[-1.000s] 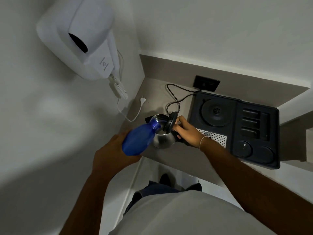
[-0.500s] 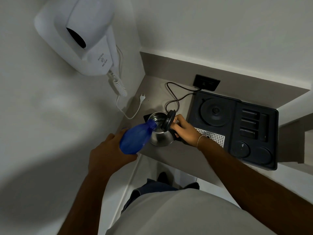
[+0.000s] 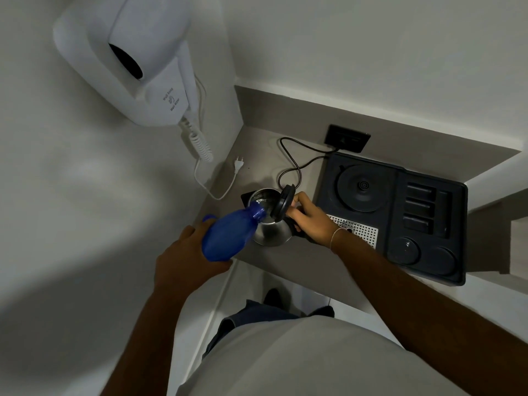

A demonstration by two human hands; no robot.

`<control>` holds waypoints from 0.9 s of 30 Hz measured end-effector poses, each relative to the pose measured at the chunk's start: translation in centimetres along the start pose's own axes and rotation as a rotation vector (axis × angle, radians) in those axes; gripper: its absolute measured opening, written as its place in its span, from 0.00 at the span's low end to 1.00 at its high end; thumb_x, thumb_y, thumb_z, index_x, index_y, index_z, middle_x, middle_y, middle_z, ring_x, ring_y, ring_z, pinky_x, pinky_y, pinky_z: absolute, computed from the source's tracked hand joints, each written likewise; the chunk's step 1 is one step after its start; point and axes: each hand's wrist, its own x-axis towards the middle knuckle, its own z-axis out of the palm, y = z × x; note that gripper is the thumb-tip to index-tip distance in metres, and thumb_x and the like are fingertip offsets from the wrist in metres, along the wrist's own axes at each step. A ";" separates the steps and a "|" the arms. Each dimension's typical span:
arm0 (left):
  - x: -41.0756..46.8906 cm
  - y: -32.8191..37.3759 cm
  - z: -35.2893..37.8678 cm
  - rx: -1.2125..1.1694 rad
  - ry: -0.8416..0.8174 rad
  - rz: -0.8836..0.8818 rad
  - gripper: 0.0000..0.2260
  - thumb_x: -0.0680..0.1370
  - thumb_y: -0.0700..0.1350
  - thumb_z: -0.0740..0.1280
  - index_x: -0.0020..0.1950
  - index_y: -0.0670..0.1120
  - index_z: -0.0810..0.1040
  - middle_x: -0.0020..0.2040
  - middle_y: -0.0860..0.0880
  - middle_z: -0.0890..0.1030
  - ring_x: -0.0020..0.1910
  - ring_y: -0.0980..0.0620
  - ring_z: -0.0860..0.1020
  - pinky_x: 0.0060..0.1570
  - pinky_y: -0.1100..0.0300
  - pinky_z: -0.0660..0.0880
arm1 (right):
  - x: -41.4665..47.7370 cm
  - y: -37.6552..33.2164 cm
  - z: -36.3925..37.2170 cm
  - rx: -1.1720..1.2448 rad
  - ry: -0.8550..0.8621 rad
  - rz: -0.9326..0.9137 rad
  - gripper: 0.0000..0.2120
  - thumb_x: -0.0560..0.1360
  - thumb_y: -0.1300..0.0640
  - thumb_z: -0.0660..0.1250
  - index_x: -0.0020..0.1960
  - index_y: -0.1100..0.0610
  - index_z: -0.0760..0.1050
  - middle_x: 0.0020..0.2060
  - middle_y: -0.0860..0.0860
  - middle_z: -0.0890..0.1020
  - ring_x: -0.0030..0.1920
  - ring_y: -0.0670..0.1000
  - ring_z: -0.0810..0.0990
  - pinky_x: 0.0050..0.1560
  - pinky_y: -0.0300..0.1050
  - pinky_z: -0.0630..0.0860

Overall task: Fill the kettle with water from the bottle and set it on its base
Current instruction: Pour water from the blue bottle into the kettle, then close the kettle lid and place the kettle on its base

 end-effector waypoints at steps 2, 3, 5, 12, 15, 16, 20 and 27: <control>0.1 -0.2 0.6 -0.047 0.004 0.001 0.46 0.66 0.66 0.79 0.80 0.62 0.65 0.59 0.56 0.76 0.51 0.49 0.82 0.49 0.53 0.77 | 0.1 0.0 0.0 -0.011 0.001 0.004 0.24 0.72 0.28 0.64 0.51 0.47 0.70 0.38 0.46 0.81 0.42 0.49 0.80 0.54 0.56 0.80; 0.2 -0.4 0.9 -0.079 0.005 -0.002 0.46 0.65 0.66 0.79 0.81 0.62 0.65 0.60 0.56 0.77 0.52 0.49 0.82 0.51 0.52 0.78 | 0.1 0.0 0.0 -0.019 0.001 0.006 0.23 0.72 0.28 0.64 0.51 0.46 0.70 0.39 0.47 0.81 0.42 0.49 0.80 0.55 0.57 0.80; 0.3 -0.7 1.5 -0.168 0.012 -0.013 0.47 0.65 0.67 0.80 0.80 0.63 0.65 0.63 0.56 0.77 0.55 0.51 0.82 0.55 0.49 0.80 | 0.1 -0.3 0.0 -0.041 -0.001 0.016 0.23 0.72 0.27 0.63 0.51 0.46 0.70 0.40 0.47 0.82 0.42 0.49 0.80 0.54 0.57 0.80; 0.1 -1.4 2.4 -0.562 0.141 -0.019 0.37 0.66 0.55 0.85 0.67 0.70 0.69 0.58 0.65 0.81 0.52 0.69 0.80 0.54 0.58 0.78 | 1.1 -2.7 0.3 -0.280 -0.025 0.070 0.26 0.74 0.27 0.63 0.56 0.48 0.65 0.41 0.51 0.85 0.43 0.54 0.85 0.54 0.60 0.82; 0.0 -1.7 2.7 -0.668 0.196 0.004 0.41 0.66 0.49 0.86 0.70 0.71 0.68 0.60 0.74 0.80 0.60 0.69 0.79 0.59 0.64 0.76 | 2.0 -4.3 1.0 -0.435 -0.018 0.158 0.33 0.72 0.24 0.63 0.61 0.48 0.62 0.45 0.50 0.84 0.46 0.55 0.84 0.53 0.57 0.81; 0.0 -1.7 2.8 -0.710 0.205 -0.001 0.41 0.67 0.47 0.85 0.73 0.67 0.70 0.62 0.71 0.81 0.62 0.67 0.80 0.60 0.65 0.77 | 2.2 -4.6 1.3 -0.472 0.003 0.187 0.34 0.71 0.24 0.63 0.63 0.48 0.62 0.47 0.50 0.83 0.49 0.56 0.84 0.55 0.57 0.80; 0.4 -1.7 3.2 -0.815 0.232 0.006 0.40 0.68 0.42 0.85 0.76 0.53 0.72 0.67 0.55 0.83 0.65 0.57 0.81 0.59 0.70 0.78 | 2.9 -4.8 2.9 -0.574 0.095 0.254 0.41 0.65 0.22 0.62 0.66 0.48 0.61 0.54 0.53 0.84 0.56 0.61 0.82 0.62 0.61 0.78; 2.1 -1.8 3.9 -0.895 0.233 -0.035 0.43 0.67 0.38 0.85 0.78 0.50 0.70 0.67 0.55 0.81 0.62 0.67 0.80 0.58 0.74 0.76 | 3.3 -4.6 4.1 -0.589 0.138 0.313 0.42 0.67 0.23 0.61 0.70 0.48 0.58 0.55 0.55 0.83 0.58 0.63 0.81 0.63 0.64 0.77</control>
